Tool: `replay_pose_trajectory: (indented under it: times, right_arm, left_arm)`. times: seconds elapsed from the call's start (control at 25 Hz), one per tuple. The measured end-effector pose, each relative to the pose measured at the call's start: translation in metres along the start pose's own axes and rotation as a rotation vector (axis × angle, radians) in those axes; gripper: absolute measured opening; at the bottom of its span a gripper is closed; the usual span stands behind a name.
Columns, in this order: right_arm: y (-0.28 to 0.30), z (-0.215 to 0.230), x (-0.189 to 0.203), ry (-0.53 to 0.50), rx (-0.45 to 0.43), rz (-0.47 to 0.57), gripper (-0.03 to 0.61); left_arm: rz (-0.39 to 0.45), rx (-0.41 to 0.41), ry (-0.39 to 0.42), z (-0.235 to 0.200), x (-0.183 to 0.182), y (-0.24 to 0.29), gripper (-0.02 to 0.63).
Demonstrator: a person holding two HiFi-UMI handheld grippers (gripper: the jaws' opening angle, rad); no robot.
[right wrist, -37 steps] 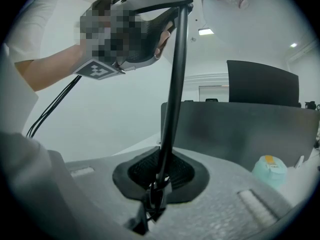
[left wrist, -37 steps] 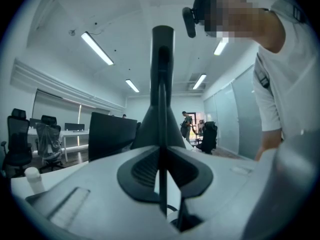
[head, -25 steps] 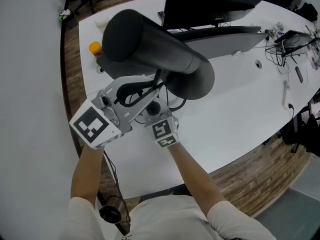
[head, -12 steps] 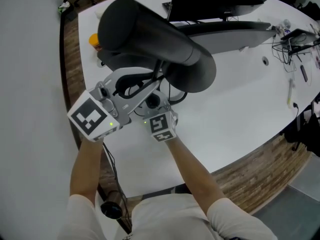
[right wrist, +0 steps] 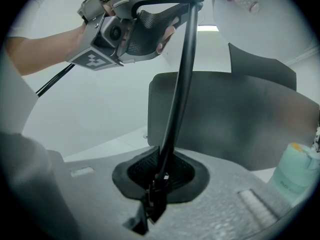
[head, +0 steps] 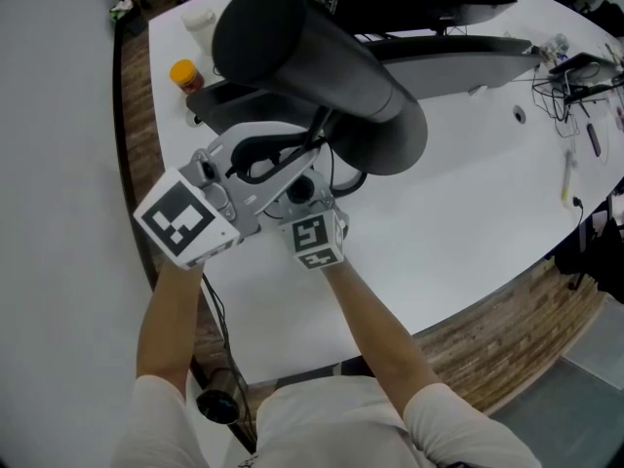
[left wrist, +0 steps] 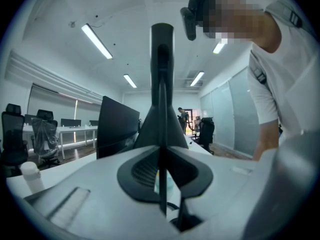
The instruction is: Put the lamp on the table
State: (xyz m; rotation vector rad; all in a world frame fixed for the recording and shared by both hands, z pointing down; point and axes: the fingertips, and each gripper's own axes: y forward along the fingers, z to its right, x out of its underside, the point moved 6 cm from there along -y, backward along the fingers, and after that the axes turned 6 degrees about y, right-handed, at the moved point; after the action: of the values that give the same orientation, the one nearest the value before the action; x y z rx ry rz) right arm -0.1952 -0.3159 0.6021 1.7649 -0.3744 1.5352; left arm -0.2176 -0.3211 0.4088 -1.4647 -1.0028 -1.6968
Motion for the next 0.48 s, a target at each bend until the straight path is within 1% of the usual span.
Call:
replay_pose_trajectory:
  times: [0.32, 0.48]
  right_arm:
    - [0.0028, 0.0015, 0.0022, 0.010, -0.002, -0.010, 0.037]
    - [0.0060, 0.0022, 0.0028, -0.001, 0.001, -0.004, 0.037]
  left_arm:
    - [-0.008, -0.002, -0.011, -0.0033, 0.0023, 0.0026, 0.034]
    - [-0.011, -0.003, -0.012, -0.0056, 0.0037, 0.0009, 0.034]
